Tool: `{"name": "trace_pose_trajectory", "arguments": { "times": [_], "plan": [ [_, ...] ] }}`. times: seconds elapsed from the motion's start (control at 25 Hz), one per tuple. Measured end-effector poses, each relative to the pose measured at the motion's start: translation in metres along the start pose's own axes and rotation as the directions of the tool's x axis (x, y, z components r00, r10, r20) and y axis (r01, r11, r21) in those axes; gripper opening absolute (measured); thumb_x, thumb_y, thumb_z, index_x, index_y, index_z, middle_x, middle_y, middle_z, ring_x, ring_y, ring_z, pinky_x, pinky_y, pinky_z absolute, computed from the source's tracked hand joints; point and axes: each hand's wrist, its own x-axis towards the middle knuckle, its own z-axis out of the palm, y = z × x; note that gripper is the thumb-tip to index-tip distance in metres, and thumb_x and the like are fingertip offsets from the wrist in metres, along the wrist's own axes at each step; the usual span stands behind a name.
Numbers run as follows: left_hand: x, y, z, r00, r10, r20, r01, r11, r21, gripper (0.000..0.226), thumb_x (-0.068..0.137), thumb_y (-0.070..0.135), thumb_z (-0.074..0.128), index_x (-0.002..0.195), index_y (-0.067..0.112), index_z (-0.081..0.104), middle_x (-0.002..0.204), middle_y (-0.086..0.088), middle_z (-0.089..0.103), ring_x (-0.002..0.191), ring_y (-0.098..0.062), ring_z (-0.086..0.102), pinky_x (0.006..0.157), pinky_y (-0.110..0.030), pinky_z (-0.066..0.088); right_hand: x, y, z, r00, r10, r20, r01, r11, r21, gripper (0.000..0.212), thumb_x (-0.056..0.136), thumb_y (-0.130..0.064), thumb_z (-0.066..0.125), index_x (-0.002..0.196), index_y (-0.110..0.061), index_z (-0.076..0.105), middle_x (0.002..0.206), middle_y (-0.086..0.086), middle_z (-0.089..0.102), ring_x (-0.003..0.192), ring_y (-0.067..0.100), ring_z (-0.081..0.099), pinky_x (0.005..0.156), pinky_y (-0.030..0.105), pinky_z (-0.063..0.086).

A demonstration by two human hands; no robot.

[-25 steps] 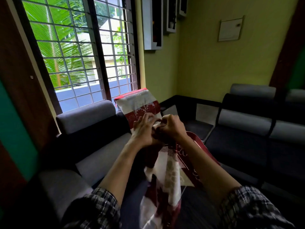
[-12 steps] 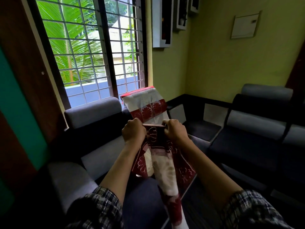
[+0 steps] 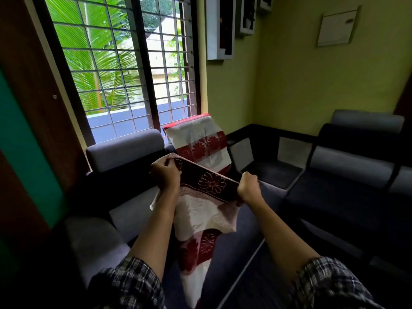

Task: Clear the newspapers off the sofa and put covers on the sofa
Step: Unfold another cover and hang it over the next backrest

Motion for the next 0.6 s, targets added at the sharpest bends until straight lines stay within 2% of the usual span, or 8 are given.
{"name": "trace_pose_trajectory", "arguments": {
  "times": [0.08, 0.2, 0.24, 0.32, 0.4, 0.48, 0.6],
  "plan": [
    [0.011, -0.003, -0.001, 0.992, 0.081, -0.098, -0.082, 0.997, -0.006, 0.033, 0.084, 0.024, 0.054, 0.058, 0.042, 0.066, 0.061, 0.011, 0.061, 0.07, -0.022, 0.067, 0.069, -0.049, 0.058, 0.011, 0.002, 0.012, 0.999, 0.049, 0.004, -0.049, 0.997, 0.061, 0.015, 0.087, 0.002, 0.039, 0.079, 0.001, 0.052, 0.093, 0.021, 0.062, 0.089, 0.036, 0.06, 0.066, 0.035, 0.043],
    [0.035, -0.009, -0.003, 0.973, 0.113, -0.2, -0.118, 0.993, -0.015, 0.029, 0.084, 0.026, 0.053, 0.058, 0.028, 0.066, 0.062, 0.005, 0.064, 0.067, -0.018, 0.063, 0.069, -0.049, 0.058, 0.039, -0.014, 0.026, 0.99, 0.099, -0.097, -0.071, 0.964, 0.256, 0.017, 0.085, 0.003, 0.046, 0.087, 0.007, 0.063, 0.092, 0.021, 0.066, 0.087, 0.033, 0.062, 0.066, 0.031, 0.043],
    [0.044, -0.014, -0.003, 0.967, 0.112, -0.23, -0.121, 0.992, -0.027, 0.026, 0.085, 0.025, 0.053, 0.064, 0.022, 0.068, 0.068, -0.001, 0.068, 0.071, -0.02, 0.065, 0.071, -0.049, 0.057, 0.047, -0.023, 0.028, 0.982, 0.108, -0.152, -0.053, 0.943, 0.328, 0.017, 0.083, 0.005, 0.048, 0.089, 0.007, 0.064, 0.092, 0.022, 0.066, 0.087, 0.033, 0.062, 0.067, 0.028, 0.042],
    [0.065, -0.019, -0.003, 0.945, 0.119, -0.303, -0.139, 0.989, -0.047, 0.023, 0.087, 0.021, 0.054, 0.087, 0.007, 0.073, 0.086, -0.012, 0.072, 0.083, -0.025, 0.068, 0.079, -0.046, 0.056, 0.068, -0.045, 0.034, 0.962, 0.088, -0.26, 0.025, 0.915, 0.403, 0.019, 0.081, 0.009, 0.048, 0.091, 0.008, 0.064, 0.092, 0.021, 0.066, 0.088, 0.032, 0.062, 0.066, 0.022, 0.036],
    [0.093, -0.025, -0.001, 0.919, 0.117, -0.376, -0.157, 0.985, -0.078, 0.023, 0.088, 0.015, 0.056, 0.1, 0.001, 0.07, 0.098, -0.014, 0.071, 0.09, -0.021, 0.067, 0.084, -0.038, 0.055, 0.094, -0.066, 0.044, 0.942, 0.031, -0.335, 0.125, 0.891, 0.436, 0.023, 0.08, 0.012, 0.047, 0.093, 0.006, 0.064, 0.093, 0.021, 0.067, 0.088, 0.03, 0.06, 0.068, 0.021, 0.037],
    [0.12, -0.032, 0.004, 0.88, 0.127, -0.459, -0.175, 0.982, -0.064, 0.021, 0.089, 0.008, 0.056, 0.105, -0.001, 0.067, 0.1, -0.012, 0.068, 0.09, -0.016, 0.063, 0.084, -0.025, 0.05, 0.126, -0.084, 0.062, 0.928, -0.048, -0.368, 0.227, 0.858, 0.461, 0.023, 0.078, 0.013, 0.049, 0.094, 0.005, 0.064, 0.092, 0.019, 0.067, 0.084, 0.026, 0.061, 0.072, 0.022, 0.042],
    [0.162, -0.049, 0.012, 0.822, 0.169, -0.544, -0.222, 0.974, -0.033, 0.019, 0.086, -0.004, 0.055, 0.101, -0.01, 0.066, 0.099, -0.024, 0.067, 0.094, -0.033, 0.064, 0.081, -0.02, 0.047, 0.176, -0.108, 0.091, 0.912, -0.147, -0.383, 0.331, 0.816, 0.473, 0.023, 0.076, 0.013, 0.053, 0.093, 0.004, 0.066, 0.091, 0.019, 0.069, 0.083, 0.028, 0.064, 0.077, 0.026, 0.048]
  ]
}}
